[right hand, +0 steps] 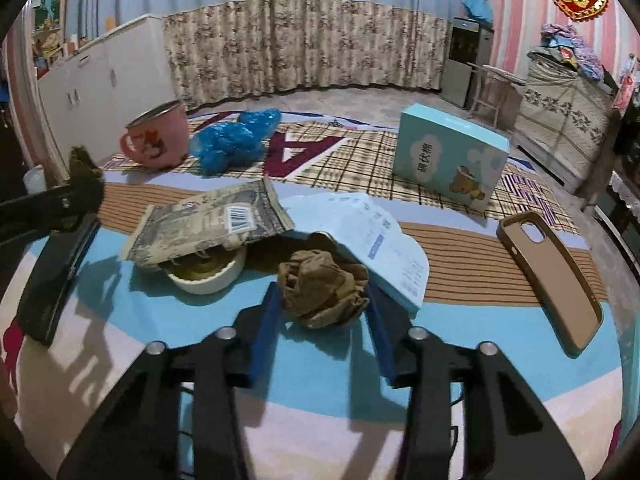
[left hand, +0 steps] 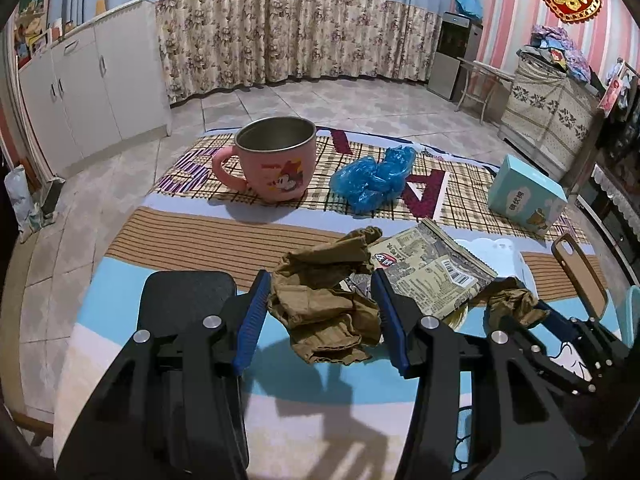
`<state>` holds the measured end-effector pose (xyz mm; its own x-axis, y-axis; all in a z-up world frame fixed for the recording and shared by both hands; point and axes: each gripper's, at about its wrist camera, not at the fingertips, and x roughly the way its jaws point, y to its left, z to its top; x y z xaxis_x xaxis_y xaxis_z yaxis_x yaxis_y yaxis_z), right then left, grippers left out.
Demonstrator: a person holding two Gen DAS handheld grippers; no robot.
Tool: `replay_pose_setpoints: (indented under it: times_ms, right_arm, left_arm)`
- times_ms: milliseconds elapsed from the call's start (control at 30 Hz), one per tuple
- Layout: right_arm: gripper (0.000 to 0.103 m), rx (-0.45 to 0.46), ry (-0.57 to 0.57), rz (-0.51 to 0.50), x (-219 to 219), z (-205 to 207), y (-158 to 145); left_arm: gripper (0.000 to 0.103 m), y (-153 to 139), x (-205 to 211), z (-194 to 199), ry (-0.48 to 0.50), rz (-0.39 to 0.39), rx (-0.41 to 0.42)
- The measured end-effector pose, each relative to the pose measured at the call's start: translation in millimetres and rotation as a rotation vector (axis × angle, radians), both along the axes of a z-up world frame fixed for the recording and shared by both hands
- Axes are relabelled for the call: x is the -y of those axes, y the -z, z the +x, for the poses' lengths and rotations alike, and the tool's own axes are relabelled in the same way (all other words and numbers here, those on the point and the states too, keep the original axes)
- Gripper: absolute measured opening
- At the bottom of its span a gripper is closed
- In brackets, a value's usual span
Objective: Collect trash
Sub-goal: 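Grasp the khaki cloth with the left tool while the right tool grasps the brown rag, then carry both cloths over the blue basket and open both tools to drop them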
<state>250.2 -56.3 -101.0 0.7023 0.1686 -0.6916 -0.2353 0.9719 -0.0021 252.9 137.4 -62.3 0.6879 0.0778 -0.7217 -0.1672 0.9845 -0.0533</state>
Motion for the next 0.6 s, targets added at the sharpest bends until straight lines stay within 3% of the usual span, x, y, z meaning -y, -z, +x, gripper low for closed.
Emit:
replay_pose_setpoints:
  times_ms: [300, 600]
  right_arm:
    - [0.041, 0.089, 0.045, 0.032, 36, -18, -38]
    - [0.041, 0.159, 0.180, 0.026, 109, -34, -61]
  left_arm:
    - [0.050, -14, 25, -3, 0.033, 0.017, 0.030]
    - [0.050, -24, 80, -2, 0.115, 0.052, 0.055]
